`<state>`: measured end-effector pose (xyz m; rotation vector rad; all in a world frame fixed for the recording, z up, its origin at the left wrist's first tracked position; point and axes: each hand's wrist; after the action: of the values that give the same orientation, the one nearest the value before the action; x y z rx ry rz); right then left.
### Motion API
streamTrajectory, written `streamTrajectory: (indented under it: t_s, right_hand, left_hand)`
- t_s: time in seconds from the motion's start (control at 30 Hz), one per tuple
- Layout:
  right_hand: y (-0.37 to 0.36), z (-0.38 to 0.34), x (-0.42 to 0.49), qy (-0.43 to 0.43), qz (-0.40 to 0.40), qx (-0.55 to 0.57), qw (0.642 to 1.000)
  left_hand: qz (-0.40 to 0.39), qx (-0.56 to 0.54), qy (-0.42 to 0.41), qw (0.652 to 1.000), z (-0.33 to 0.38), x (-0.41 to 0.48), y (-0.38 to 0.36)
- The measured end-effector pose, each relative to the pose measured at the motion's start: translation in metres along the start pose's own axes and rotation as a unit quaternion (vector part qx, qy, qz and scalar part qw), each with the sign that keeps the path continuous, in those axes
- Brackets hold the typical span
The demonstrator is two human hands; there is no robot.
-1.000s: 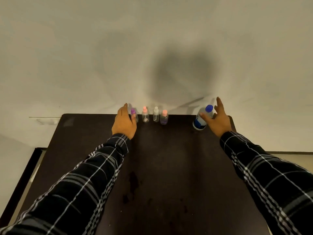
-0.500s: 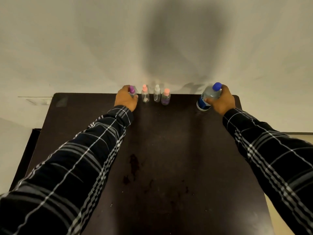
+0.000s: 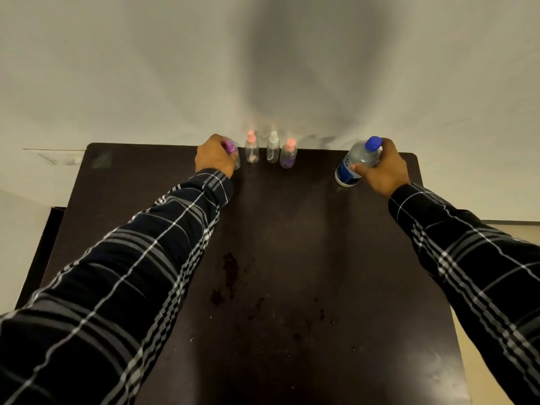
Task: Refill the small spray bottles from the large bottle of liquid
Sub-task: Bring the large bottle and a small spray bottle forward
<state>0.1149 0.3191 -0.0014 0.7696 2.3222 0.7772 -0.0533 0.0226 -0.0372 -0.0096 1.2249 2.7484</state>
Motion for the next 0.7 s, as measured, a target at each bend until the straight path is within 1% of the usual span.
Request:
streamTrajectory:
  t_s: [0.17,0.27,0.6,0.7]
  right_hand:
    - [-0.01,0.005,-0.032,0.039,-0.045,-0.014,0.998]
    - [-0.014,0.009,-0.056,0.054,-0.06,-0.015,0.997]
    - [-0.023,0.028,-0.14,0.106,-0.109,-0.019,0.988]
    - [-0.028,0.035,-0.162,0.109,-0.123,-0.02,0.986]
  left_hand:
    - [-0.045,0.026,-0.034,0.998,-0.007,-0.03,0.009]
    - [-0.058,0.025,-0.054,0.997,-0.014,-0.056,0.014]
    - [-0.102,0.045,-0.073,0.991,-0.038,-0.146,0.04]
    - [-0.111,0.042,-0.078,0.99,-0.043,-0.171,0.047]
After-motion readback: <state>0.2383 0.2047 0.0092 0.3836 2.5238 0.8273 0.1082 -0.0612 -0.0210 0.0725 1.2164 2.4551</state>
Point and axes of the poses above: each hand's wrist, its own x-axis towards the middle knuckle, its own y-axis out of the back of the hand, z = x × y, and after that the axes turned 8 degrees about -y, right-handed
